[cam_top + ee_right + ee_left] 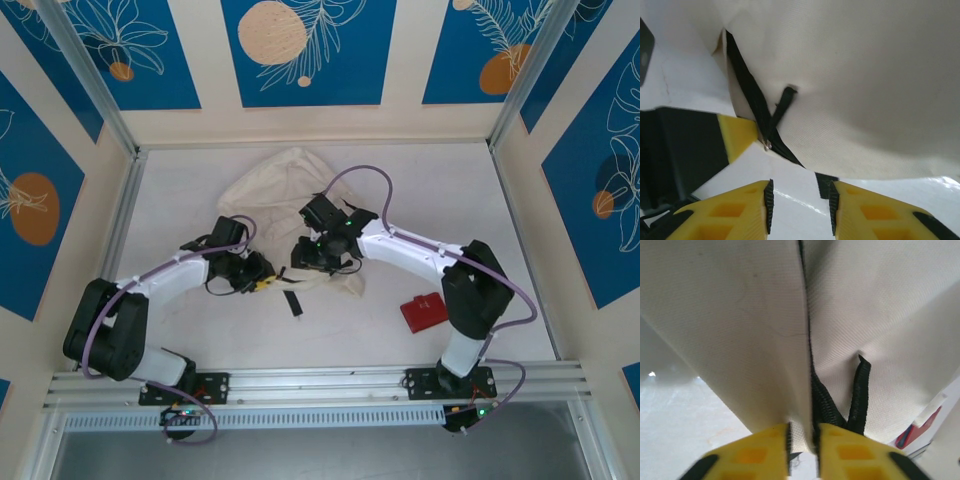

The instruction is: Pack books, pencil case, and school supplies into a backpack

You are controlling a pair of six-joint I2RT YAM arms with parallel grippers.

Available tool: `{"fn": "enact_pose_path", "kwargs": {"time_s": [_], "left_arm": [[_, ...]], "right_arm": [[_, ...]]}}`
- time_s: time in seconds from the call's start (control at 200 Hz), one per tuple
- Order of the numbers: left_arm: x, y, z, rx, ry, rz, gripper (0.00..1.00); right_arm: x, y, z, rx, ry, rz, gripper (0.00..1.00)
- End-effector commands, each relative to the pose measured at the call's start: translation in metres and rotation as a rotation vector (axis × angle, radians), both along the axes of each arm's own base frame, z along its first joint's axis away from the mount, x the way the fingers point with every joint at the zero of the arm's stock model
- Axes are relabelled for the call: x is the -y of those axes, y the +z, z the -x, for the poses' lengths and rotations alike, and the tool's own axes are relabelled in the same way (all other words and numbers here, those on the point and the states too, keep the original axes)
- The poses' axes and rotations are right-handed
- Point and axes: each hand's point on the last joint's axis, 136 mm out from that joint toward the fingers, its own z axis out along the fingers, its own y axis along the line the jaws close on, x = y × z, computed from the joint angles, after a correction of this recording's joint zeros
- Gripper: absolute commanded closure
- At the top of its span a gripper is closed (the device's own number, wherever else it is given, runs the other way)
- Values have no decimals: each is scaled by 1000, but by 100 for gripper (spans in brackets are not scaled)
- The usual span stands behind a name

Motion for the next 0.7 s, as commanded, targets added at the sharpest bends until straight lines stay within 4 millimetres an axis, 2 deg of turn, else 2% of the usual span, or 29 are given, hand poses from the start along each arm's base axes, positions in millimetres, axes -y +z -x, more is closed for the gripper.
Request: {"fn": "enact_pose_path", "kwargs": {"time_s": [0.0,0.115,0.5,0.695], "left_arm": [[2,2,4,2,-26,-14,90],[4,4,4,21,-36,0,100],[7,12,3,64,-60,23,100],[8,14,2,72,-65,30,100]], "right_arm": [[-16,4,3,-70,-6,-28,64],[-26,-5,2,-138,-12,-12,64],[-52,-32,13,-315,-27,-45,65],[-60,-34,13,-352,-35,-87,71]]}}
